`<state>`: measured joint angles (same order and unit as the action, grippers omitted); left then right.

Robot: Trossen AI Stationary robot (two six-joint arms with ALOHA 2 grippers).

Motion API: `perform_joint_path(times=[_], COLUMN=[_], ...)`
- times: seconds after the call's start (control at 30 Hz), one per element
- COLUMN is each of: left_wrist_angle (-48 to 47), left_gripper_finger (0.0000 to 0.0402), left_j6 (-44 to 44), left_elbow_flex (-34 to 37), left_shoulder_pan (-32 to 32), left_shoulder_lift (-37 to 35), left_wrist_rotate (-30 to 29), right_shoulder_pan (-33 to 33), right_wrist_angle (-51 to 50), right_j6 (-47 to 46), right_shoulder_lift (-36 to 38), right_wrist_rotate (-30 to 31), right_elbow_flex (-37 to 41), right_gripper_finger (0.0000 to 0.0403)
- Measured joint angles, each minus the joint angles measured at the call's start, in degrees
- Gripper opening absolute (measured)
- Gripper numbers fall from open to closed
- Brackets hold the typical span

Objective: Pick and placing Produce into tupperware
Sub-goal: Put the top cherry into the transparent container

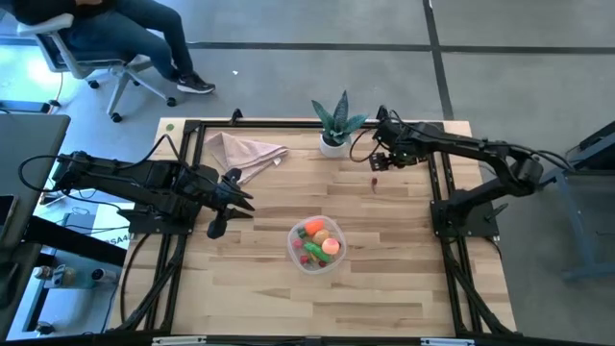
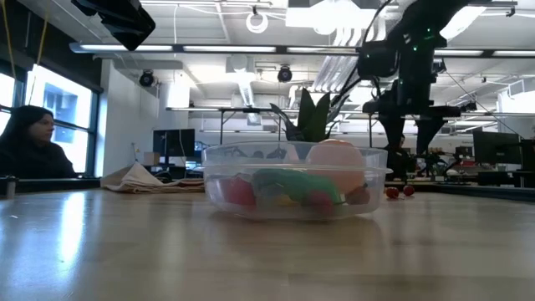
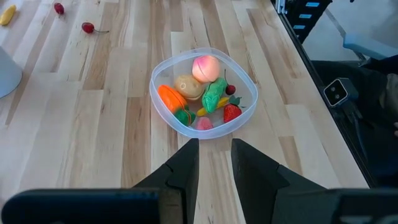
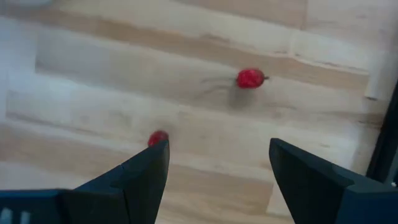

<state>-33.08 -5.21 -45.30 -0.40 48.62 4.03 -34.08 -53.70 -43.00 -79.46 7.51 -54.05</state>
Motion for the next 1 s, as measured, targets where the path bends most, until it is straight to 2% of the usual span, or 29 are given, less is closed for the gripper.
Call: perform_joint_path(times=[0.2,0.5,1.0], left_wrist_angle=[0.0,0.0,0.0], left_gripper_finger=[0.0083,0.0083,0.0083], left_j6=[0.0,0.0,0.0], left_elbow_flex=[0.0,0.0,0.0], left_shoulder_pan=[0.0,0.0,0.0], left_shoulder_lift=[0.0,0.0,0.0], left_wrist_rotate=[0.0,0.0,0.0], right_shoulder_pan=[-3.9,-8.0,-10.2], right_wrist_angle=[5.7,6.3,8.5], right_j6=[0.9,1.2,34.9], right_shoulder_lift=[-0.6,-5.2,-7.9], right_wrist_rotate=[-1.6,-2.1,0.6], right_elbow_flex=[1.7,2.9,2.9], right_gripper_finger=[0.0268,0.0268,0.0268])
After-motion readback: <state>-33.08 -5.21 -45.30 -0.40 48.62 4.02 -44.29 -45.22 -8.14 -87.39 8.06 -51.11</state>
